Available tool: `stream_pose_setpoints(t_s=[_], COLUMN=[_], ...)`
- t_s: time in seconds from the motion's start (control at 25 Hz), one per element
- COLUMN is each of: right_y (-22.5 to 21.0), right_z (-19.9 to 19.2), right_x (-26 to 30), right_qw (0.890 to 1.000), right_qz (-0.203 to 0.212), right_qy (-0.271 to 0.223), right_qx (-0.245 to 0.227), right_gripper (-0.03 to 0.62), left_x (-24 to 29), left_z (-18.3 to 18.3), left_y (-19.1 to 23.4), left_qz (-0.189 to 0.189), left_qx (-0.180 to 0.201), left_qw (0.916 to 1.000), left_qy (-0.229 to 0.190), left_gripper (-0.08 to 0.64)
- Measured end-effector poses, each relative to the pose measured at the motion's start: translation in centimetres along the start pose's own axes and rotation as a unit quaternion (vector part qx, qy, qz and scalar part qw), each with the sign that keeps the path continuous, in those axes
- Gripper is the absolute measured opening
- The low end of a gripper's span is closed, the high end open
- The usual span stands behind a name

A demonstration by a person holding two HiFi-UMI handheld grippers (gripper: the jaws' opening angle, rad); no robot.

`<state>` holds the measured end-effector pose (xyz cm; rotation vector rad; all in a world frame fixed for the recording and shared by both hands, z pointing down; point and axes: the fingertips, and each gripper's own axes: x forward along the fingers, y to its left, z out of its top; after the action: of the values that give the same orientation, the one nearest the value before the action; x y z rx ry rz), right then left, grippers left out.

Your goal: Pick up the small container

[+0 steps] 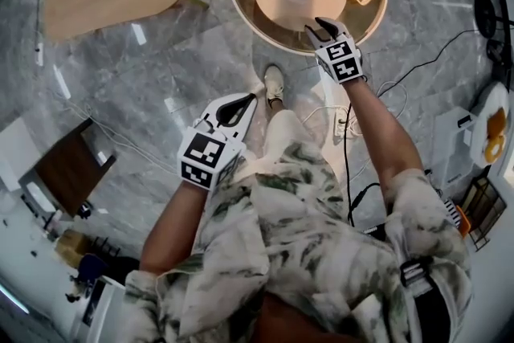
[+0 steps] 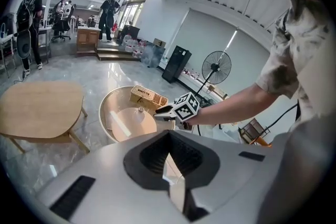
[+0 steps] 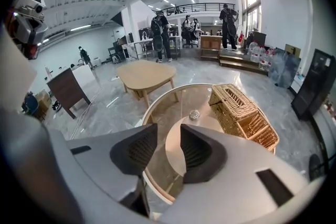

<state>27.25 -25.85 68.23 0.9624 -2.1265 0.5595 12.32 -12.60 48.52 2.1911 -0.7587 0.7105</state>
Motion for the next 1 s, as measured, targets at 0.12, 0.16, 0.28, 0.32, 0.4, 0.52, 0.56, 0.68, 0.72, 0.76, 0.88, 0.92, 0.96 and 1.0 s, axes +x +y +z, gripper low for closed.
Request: stream_pose_setpoints(t_s=[0.12, 0.16, 0.28, 0.32, 0.4, 0.52, 0.56, 0.68, 0.72, 0.76, 0.88, 0.92, 0.96, 1.0], right_y=[-2.1, -2.8, -4.7, -5.3, -6.2, -7.1, -7.5, -8.1, -8.3, -8.4, -8.6, -8.5, -8.5, -8.5], right_z=[-0.4, -0.6, -0.8, -0.8, -0.8, -0.8, -0.7, -0.6, -0.7, -0.6, -0.5, -0.5, -0.6, -0.6], right_x=[2.7, 3.6, 5.9, 6.5, 7.8, 10.0, 10.8, 12.6, 13.1, 13.6, 14.8, 15.1, 15.5, 15.8], right_qw=[1.000, 1.000, 0.999, 0.999, 0.998, 0.998, 0.998, 0.998, 0.998, 0.998, 0.998, 0.998, 0.998, 0.998], right_qz=[-0.010, -0.014, -0.024, -0.026, -0.028, -0.033, -0.036, -0.039, -0.039, -0.040, -0.041, -0.040, -0.040, -0.041], right_qy=[0.002, 0.002, -0.002, -0.003, -0.005, -0.010, -0.013, -0.016, -0.015, -0.014, -0.014, -0.013, -0.013, -0.014], right_qx=[0.013, 0.020, 0.038, 0.042, 0.047, 0.050, 0.050, 0.050, 0.050, 0.051, 0.052, 0.050, 0.048, 0.046], right_gripper=[0.163, 0.167, 0.176, 0.180, 0.189, 0.218, 0.223, 0.229, 0.229, 0.229, 0.228, 0.227, 0.225, 0.222], left_x=[1.4, 1.9, 3.1, 3.5, 4.2, 5.1, 5.4, 6.0, 6.2, 6.3, 6.5, 6.6, 6.7, 6.8], left_z=[-0.1, -0.2, -0.1, -0.1, -0.2, -0.6, -0.8, -1.3, -1.4, -1.5, -1.9, -2.0, -2.1, -2.2], left_y=[0.9, 1.1, 1.7, 1.9, 2.3, 3.2, 3.6, 4.3, 4.5, 4.7, 5.2, 5.5, 5.7, 5.9], left_qz=[0.002, 0.002, 0.002, 0.002, 0.002, 0.001, 0.002, 0.003, 0.003, 0.002, 0.003, 0.003, 0.004, 0.005], left_qx=[-0.009, -0.010, -0.014, -0.015, -0.020, -0.024, -0.023, -0.027, -0.030, -0.032, -0.036, -0.037, -0.039, -0.040], left_qw=[0.9999, 0.9999, 0.9997, 0.9996, 0.9995, 0.9992, 0.9991, 0.9988, 0.9987, 0.9986, 0.9983, 0.9983, 0.9982, 0.9981], left_qy=[0.008, 0.012, 0.021, 0.022, 0.024, 0.032, 0.035, 0.041, 0.042, 0.042, 0.045, 0.046, 0.046, 0.046], left_gripper=[0.021, 0.021, 0.021, 0.021, 0.021, 0.021, 0.021, 0.021, 0.021, 0.021, 0.021, 0.021, 0.021, 0.021])
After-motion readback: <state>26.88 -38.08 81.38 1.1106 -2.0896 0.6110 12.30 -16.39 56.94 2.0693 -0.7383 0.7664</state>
